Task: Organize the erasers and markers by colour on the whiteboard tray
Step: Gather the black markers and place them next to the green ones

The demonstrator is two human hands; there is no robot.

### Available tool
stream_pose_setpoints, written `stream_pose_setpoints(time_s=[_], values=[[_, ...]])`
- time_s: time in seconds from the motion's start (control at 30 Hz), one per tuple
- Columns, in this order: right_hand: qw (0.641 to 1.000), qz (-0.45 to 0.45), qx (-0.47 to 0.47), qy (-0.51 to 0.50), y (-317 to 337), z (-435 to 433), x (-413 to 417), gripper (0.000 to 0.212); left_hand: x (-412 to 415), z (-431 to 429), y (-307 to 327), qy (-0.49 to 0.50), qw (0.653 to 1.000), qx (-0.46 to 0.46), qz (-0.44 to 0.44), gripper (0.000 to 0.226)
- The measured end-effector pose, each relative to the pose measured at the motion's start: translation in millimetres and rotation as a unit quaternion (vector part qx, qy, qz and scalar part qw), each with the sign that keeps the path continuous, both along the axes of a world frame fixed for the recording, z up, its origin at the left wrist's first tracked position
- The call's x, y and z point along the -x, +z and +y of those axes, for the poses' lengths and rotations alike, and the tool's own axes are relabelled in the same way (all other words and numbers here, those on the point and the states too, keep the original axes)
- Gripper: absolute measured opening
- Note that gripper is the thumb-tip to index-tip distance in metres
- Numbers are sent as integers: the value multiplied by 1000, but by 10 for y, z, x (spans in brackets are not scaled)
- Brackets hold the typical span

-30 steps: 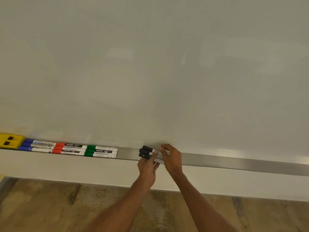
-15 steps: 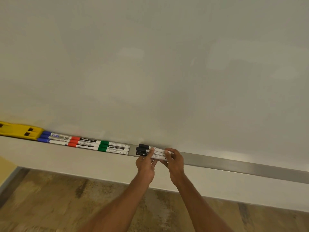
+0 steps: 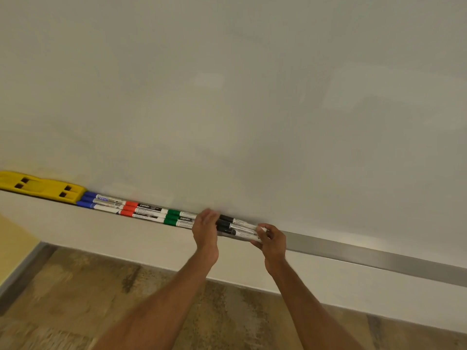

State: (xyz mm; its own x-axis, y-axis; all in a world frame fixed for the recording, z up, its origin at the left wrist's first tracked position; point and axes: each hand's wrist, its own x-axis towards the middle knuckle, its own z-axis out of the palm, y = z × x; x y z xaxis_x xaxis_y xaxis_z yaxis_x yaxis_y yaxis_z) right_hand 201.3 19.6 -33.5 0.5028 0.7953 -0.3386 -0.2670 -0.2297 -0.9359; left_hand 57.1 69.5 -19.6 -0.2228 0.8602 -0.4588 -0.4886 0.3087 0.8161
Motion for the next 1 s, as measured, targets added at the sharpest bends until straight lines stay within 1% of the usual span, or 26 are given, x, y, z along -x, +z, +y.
stream_pose_setpoints(time_s=[0.07, 0.1, 0.17, 0.23, 0.3, 0.4, 0.5, 0.57, 0.6, 0.7, 0.8, 0.93, 1.0], values=[[1000, -21, 13, -9, -23, 18, -16, 7, 81, 12, 12, 2, 995, -42, 85, 23], [999, -29, 21, -13, -32, 27, -22, 7, 105, 6, 8, -11, 989, -70, 133, 24], [998, -42, 34, -20, -50, 45, -26, 8, 133, -24, -30, -62, 959, -132, 241, 28], [997, -56, 46, -27, -67, 62, -22, 9, 130, -56, -76, -126, 910, -192, 345, 29], [996, -71, 53, -27, -87, 79, -5, 7, 102, -81, -116, -192, 859, -233, 413, 30], [994, -90, 63, -29, -90, 108, 46, 7, 39, -98, -149, -290, 788, -262, 475, 34], [991, -114, 74, -20, -45, 140, 100, 8, -3, -101, -216, -373, 702, -270, 543, 45], [988, -134, 83, -3, -20, 160, 137, 7, -8, -101, -269, -385, 670, -276, 571, 48], [984, -151, 90, 8, -22, 173, 153, 8, -4, -105, -286, -389, 663, -269, 580, 48], [966, -225, 120, 36, -23, 196, 206, 14, 5, -117, -333, -397, 657, -243, 593, 50], [942, -301, 134, 60, -22, 202, 259, 17, 19, -115, -348, -385, 651, -247, 606, 52], [932, -319, 150, 79, 8, 205, 328, 22, 27, -120, -356, -364, 660, -244, 611, 53], [918, -347, 166, 93, -1, 208, 348, 25, 34, -127, -360, -358, 663, -243, 612, 54]])
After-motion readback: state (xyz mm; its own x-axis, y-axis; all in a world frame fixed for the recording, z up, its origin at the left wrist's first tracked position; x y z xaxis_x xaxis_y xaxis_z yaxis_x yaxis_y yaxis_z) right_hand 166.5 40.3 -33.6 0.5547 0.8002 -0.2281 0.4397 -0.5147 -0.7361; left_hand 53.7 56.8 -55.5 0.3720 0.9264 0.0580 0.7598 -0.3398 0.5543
